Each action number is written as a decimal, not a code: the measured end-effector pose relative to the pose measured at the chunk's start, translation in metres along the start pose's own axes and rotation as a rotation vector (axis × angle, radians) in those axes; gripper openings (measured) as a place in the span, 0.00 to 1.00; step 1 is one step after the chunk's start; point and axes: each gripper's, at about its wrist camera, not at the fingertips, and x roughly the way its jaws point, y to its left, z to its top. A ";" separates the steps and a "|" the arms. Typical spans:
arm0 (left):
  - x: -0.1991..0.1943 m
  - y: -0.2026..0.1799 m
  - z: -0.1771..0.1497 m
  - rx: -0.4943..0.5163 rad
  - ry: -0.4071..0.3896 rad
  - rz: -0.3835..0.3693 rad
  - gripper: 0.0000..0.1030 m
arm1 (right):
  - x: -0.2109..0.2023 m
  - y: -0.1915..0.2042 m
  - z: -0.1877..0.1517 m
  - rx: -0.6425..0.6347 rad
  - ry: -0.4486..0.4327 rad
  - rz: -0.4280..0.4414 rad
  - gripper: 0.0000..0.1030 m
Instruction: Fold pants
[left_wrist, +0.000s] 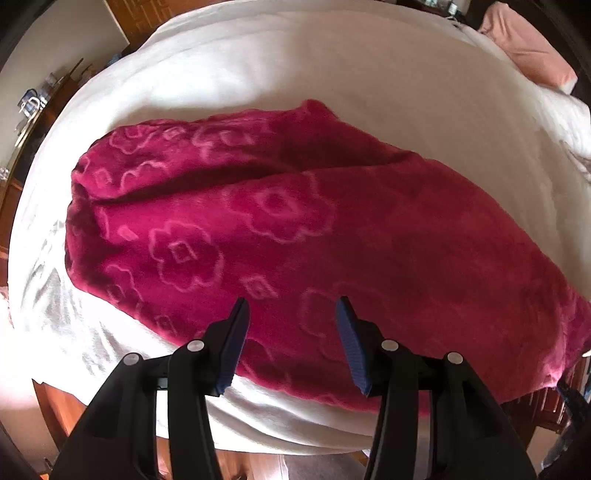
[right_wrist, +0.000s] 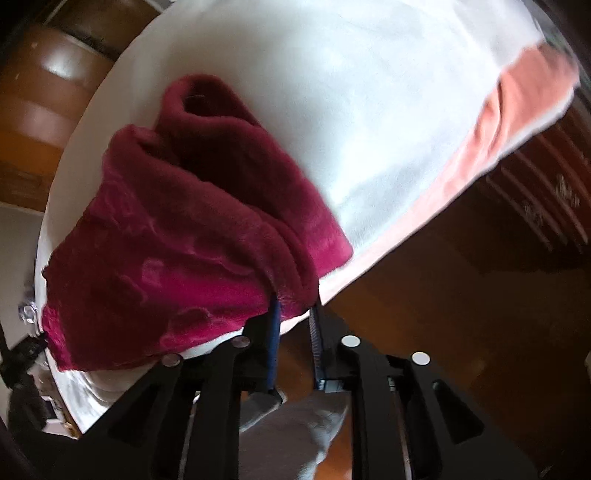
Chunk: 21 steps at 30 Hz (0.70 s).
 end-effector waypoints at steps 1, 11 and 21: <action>-0.001 -0.001 0.000 0.003 -0.002 -0.003 0.48 | -0.003 0.004 0.003 -0.028 -0.015 -0.008 0.28; -0.012 0.001 -0.005 -0.020 -0.006 0.016 0.52 | -0.022 0.046 0.054 -0.315 -0.148 0.013 0.73; -0.017 0.007 -0.013 -0.032 0.000 0.023 0.52 | 0.021 0.052 0.089 -0.300 -0.058 0.009 0.53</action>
